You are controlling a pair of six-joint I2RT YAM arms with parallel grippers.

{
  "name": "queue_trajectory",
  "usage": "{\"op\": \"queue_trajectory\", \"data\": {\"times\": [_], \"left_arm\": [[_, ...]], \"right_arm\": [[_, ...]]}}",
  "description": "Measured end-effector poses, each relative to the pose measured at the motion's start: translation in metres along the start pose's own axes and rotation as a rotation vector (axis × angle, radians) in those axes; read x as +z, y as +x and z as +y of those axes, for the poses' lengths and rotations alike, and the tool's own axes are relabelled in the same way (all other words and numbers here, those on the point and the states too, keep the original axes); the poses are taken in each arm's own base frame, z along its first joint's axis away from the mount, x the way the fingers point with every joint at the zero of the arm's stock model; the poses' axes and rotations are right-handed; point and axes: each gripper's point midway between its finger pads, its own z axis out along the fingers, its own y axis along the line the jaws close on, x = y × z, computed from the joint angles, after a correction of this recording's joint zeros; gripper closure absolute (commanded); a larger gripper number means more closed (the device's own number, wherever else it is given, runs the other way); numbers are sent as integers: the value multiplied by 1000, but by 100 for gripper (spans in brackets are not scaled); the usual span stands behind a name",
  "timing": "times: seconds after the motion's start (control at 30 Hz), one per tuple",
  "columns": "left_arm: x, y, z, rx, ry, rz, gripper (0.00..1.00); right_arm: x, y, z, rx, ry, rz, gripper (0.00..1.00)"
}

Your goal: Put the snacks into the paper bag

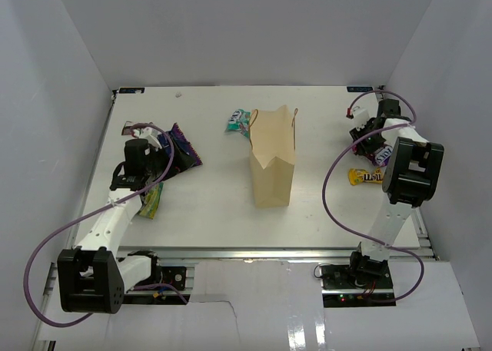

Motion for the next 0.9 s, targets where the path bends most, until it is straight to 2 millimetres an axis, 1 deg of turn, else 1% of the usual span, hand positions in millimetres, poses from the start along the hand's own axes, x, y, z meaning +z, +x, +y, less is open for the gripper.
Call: {"op": "queue_trajectory", "data": {"times": [0.07,0.1,0.17,0.3,0.4,0.53,0.7,0.9], "left_arm": [[1,1,0,-6,1,7,2],[1,1,0,-8,1,8,2],[1,1,-1,-10,3,8,2],[0,-3,-3,-7,8,-1,2],[-3,-4,-5,-4,12,-9,2],[-6,-7,-8,3,20,-25,2],[-8,-9,-10,6,25,-33,2],[-12,-12,-13,11,33,-46,2]], "right_arm": [[0,-2,-1,-11,7,-13,72],[-1,-3,-2,-13,10,-22,78],[-3,-7,-3,-16,13,-38,83],[-8,-12,-1,10,-10,-80,87],[-13,-20,9,36,-63,-128,90],[-26,-31,31,73,-147,-194,92],[-58,-51,55,124,-232,-293,92],[-111,-89,71,135,-288,-461,92]]}}
